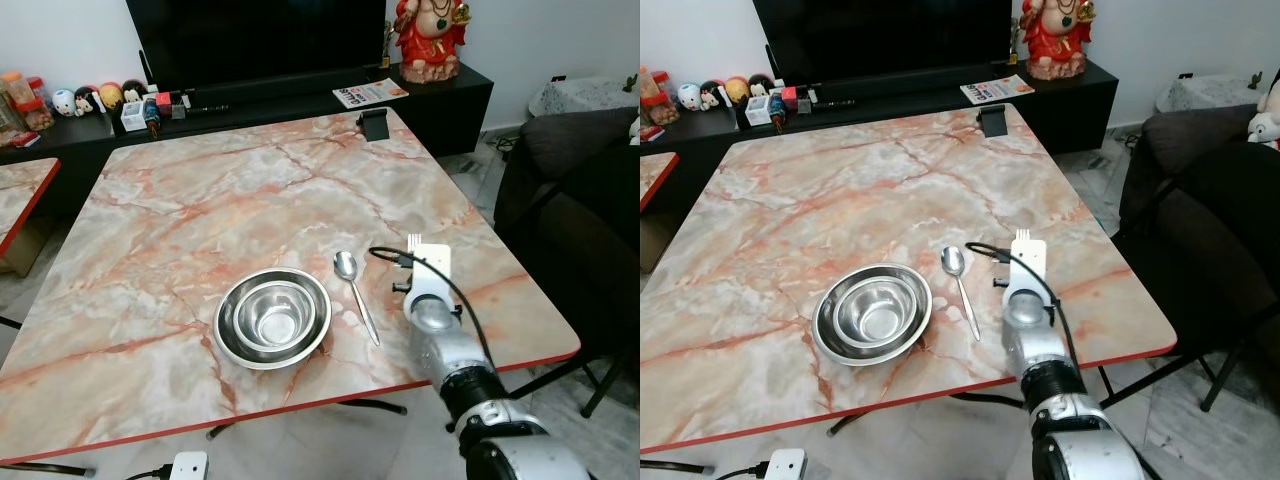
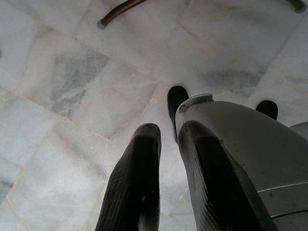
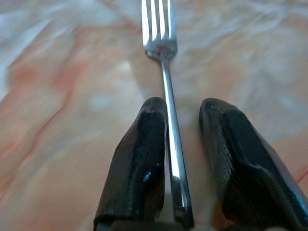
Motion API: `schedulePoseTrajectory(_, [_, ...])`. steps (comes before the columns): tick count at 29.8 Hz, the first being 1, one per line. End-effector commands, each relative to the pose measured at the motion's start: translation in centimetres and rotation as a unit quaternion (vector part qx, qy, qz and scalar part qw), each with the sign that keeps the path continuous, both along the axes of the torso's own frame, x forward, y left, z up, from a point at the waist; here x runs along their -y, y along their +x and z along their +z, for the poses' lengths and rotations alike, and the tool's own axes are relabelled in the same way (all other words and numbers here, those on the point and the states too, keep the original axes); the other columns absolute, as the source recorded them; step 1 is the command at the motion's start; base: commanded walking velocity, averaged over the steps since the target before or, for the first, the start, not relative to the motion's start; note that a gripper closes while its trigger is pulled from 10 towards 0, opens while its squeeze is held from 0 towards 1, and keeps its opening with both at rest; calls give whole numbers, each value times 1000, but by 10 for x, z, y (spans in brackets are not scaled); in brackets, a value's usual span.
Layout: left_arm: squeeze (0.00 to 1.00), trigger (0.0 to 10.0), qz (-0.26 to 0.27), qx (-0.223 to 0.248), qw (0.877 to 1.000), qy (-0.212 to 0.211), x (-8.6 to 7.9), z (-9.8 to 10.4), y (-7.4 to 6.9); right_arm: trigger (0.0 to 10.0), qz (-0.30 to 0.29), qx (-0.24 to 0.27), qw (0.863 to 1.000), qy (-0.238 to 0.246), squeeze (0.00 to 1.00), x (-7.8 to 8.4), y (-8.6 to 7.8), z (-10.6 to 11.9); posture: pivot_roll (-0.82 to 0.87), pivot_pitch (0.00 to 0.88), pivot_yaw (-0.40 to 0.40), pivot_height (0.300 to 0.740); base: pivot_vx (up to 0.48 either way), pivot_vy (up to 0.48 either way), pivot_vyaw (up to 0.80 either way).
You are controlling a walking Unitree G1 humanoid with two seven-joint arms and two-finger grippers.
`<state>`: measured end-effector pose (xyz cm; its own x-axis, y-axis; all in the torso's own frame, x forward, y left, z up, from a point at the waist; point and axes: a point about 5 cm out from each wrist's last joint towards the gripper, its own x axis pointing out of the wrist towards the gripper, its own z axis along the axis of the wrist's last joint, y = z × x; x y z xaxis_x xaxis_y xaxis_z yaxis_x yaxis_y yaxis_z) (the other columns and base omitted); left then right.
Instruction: Setting the table
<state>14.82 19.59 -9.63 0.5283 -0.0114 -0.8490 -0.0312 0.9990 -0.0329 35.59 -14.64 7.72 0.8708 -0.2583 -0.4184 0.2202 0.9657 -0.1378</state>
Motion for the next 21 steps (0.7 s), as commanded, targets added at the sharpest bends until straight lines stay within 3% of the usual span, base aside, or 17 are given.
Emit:
schedulePoseTrajectory(1, [0, 10000, 9, -5, 1000, -4, -2, 0, -1, 10000, 2, 10, 1000, 7, 0, -5, 5, 6, -27, 0, 68, 740, 0, 0, 0])
schedulePoseTrajectory(21, [0, 10000, 10, -8, 1000, -8, -1, -1, -2, 10000, 12, -9, 1000, 11, 0, -10, 6, -1, -23, 0, 63, 740, 0, 0, 0])
